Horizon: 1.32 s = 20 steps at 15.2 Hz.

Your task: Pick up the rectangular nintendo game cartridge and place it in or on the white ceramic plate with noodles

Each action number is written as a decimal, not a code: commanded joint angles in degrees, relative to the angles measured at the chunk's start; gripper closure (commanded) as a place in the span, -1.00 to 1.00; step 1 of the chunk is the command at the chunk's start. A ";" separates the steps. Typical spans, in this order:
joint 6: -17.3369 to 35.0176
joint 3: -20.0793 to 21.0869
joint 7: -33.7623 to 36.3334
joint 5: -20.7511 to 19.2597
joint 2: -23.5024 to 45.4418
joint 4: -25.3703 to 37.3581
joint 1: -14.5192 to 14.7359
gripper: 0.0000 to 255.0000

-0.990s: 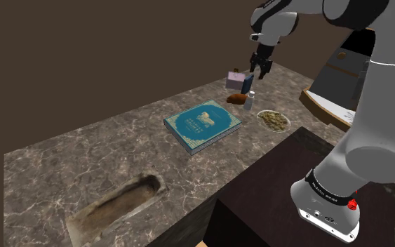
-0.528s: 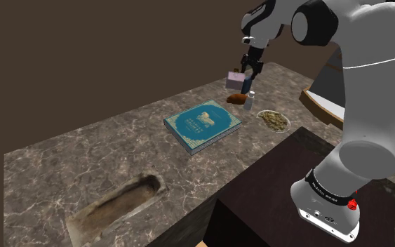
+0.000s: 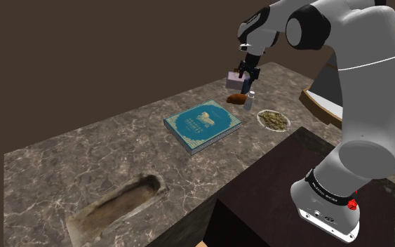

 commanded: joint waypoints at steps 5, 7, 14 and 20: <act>0.18 0.06 -0.04 0.09 0.13 -0.04 -0.02 -1.00; 0.18 0.06 -0.04 0.08 0.13 -0.04 -0.02 1.00; 0.20 0.05 -0.04 0.08 0.09 -0.09 0.01 1.00; -1.83 -0.62 0.66 -0.88 -1.48 0.56 0.34 1.00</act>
